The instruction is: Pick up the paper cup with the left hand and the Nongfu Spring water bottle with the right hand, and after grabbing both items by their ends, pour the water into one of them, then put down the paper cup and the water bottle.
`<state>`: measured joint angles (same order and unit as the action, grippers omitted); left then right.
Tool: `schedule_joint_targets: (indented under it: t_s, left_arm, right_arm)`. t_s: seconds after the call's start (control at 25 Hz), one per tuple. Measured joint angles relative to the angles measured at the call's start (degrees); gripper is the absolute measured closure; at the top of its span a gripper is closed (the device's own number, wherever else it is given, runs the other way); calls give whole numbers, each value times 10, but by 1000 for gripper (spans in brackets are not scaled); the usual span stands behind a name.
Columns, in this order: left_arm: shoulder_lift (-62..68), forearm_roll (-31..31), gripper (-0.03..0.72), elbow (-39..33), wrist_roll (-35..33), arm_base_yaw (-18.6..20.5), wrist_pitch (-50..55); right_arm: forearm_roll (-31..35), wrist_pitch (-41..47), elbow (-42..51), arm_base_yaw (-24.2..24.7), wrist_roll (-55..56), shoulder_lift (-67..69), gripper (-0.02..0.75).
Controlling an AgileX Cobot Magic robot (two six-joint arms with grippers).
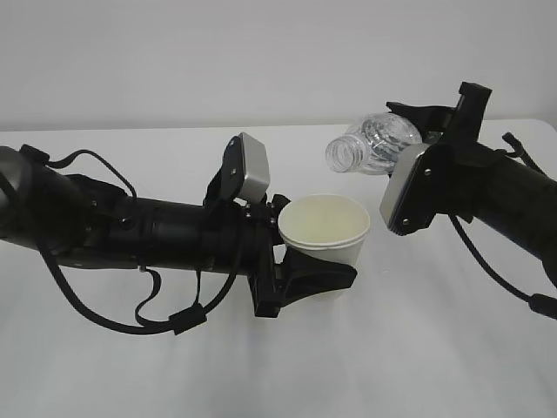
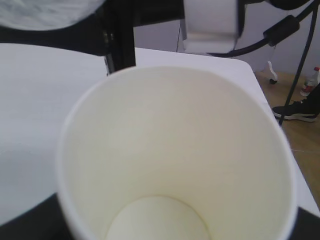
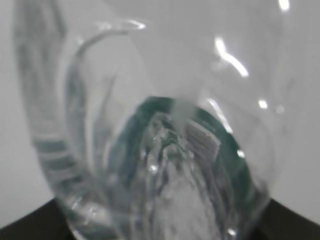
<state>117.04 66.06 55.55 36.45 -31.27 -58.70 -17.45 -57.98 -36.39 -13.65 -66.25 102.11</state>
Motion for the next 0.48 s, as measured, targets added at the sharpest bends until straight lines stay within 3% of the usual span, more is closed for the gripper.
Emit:
schedule_joint_targets:
  t_s: [0.48]
  left_arm:
    - [0, 7, 198, 0, 0, 0, -3]
  right_arm:
    - [0, -10, 0, 0, -25, 0, 318]
